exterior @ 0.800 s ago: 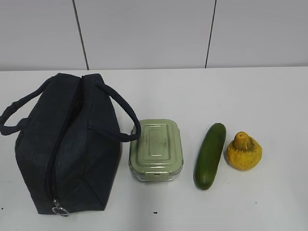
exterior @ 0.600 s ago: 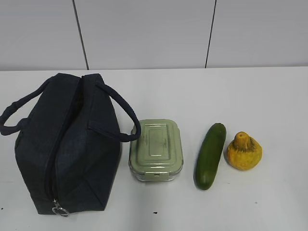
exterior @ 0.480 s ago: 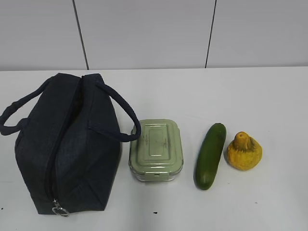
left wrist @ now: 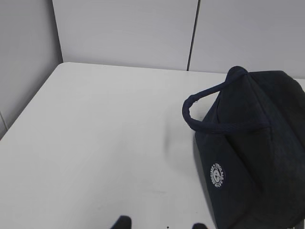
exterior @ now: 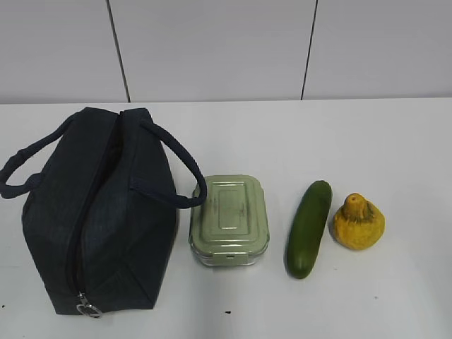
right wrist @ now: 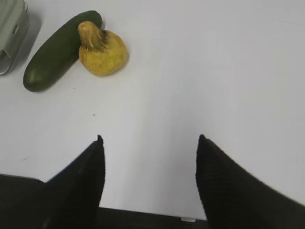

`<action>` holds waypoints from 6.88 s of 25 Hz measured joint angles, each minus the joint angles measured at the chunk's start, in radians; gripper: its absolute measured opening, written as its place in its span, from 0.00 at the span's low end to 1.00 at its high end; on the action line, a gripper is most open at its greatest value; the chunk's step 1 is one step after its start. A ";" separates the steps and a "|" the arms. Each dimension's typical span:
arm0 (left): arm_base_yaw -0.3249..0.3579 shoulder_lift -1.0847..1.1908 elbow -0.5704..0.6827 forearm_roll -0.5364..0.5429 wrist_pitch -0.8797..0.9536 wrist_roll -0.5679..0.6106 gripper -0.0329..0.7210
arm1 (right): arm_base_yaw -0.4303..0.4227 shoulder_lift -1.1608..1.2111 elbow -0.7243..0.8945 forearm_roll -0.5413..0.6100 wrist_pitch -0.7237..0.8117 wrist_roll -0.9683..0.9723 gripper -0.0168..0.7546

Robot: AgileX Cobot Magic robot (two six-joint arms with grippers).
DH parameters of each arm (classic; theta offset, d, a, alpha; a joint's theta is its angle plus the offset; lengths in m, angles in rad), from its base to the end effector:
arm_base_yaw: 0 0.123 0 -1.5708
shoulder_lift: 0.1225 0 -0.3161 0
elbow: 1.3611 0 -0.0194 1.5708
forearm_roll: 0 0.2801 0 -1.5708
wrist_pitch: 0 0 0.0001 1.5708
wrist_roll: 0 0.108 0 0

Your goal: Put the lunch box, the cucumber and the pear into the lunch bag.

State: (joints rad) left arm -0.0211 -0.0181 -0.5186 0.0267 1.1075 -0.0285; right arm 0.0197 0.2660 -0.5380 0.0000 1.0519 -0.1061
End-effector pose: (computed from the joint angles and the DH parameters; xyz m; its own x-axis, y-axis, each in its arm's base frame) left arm -0.0028 0.0026 0.2850 -0.4647 -0.0068 -0.8855 -0.0077 1.0000 -0.0036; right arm 0.0459 0.0009 0.2903 -0.6328 -0.1184 -0.7652 -0.0872 0.9929 -0.0815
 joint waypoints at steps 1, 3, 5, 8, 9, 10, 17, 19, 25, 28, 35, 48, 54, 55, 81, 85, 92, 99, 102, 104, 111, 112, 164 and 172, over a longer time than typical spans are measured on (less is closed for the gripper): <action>0.000 0.000 0.000 0.000 0.000 0.000 0.37 | 0.000 0.043 -0.005 0.000 -0.022 0.000 0.63; 0.000 0.000 0.000 0.000 0.000 0.000 0.37 | 0.000 0.129 -0.023 0.009 -0.070 0.000 0.63; 0.000 0.000 0.000 -0.001 0.000 0.000 0.37 | -0.002 0.228 -0.054 0.033 -0.105 -0.012 0.63; 0.000 0.000 0.000 -0.001 0.000 0.000 0.37 | -0.002 0.358 -0.114 0.094 -0.131 -0.077 0.63; 0.000 0.000 0.000 -0.001 0.000 0.000 0.37 | -0.002 0.430 -0.152 0.141 -0.141 -0.119 0.63; 0.000 0.000 0.000 -0.001 0.000 0.000 0.37 | -0.002 0.476 -0.182 0.171 -0.146 -0.151 0.63; 0.000 0.000 0.000 -0.001 0.000 0.000 0.37 | -0.002 0.845 -0.398 0.298 -0.132 -0.255 0.63; 0.000 0.000 0.000 -0.001 0.000 0.000 0.37 | -0.002 0.949 -0.454 0.302 -0.118 -0.257 0.63; 0.000 0.000 0.000 -0.001 0.000 0.000 0.37 | 0.074 1.174 -0.584 0.280 -0.107 -0.257 0.63; 0.000 0.000 0.000 -0.001 0.000 0.000 0.37 | 0.146 1.267 -0.631 0.194 -0.107 -0.194 0.63; 0.000 0.000 0.000 -0.001 0.000 0.000 0.37 | 0.223 1.431 -0.700 0.082 -0.105 -0.044 0.63; 0.000 0.000 0.000 -0.001 0.000 0.000 0.37 | 0.223 1.571 -0.735 0.028 -0.117 0.028 0.63; 0.000 0.000 0.000 -0.001 0.000 0.000 0.37 | 0.223 1.614 -0.767 0.028 -0.091 0.033 0.63; 0.000 0.000 0.000 -0.001 0.000 0.000 0.37 | 0.223 1.620 -0.769 0.028 -0.088 0.036 0.63; 0.000 0.131 0.000 -0.135 -0.004 0.087 0.37 | 0.223 1.571 -0.837 -0.048 0.012 0.034 0.32; 0.000 0.224 -0.003 -0.219 -0.042 0.114 0.38 | 0.223 1.523 -0.883 -0.054 0.037 0.034 0.32; 0.000 0.429 -0.011 -0.516 -0.293 0.276 0.51 | 0.223 1.475 -0.988 0.000 0.075 0.020 0.32; 0.000 0.823 -0.011 -0.796 -0.378 0.546 0.57 | 0.230 1.472 -1.091 0.180 0.086 -0.068 0.32; 0.000 0.972 -0.021 -0.908 -0.394 0.666 0.57 | 0.259 1.472 -1.117 0.236 0.086 -0.100 0.32; 0.000 1.045 -0.038 -0.937 -0.396 0.712 0.57 | 0.291 1.472 -1.127 0.260 0.078 -0.112 0.32; 0.000 1.173 -0.068 -0.951 -0.409 0.747 0.35 | 0.385 1.472 -1.129 0.413 -0.002 -0.181 0.32; 0.000 1.174 -0.068 -0.952 -0.409 0.748 0.28 | 0.395 1.472 -1.129 0.444 -0.020 -0.202 0.32; 0.000 1.174 -0.068 -0.979 -0.420 0.752 0.02 | 0.409 1.766 -1.379 0.325 -0.013 -0.112 0.73; 0.000 1.174 -0.068 -0.979 -0.421 0.752 0.02 | 0.409 1.766 -1.379 0.052 0.174 0.076 0.73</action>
State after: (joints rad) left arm -0.0211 1.1561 -0.5865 -0.9519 0.6870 0.7236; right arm 0.4289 2.0319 -1.9167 0.0522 1.2257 -0.0300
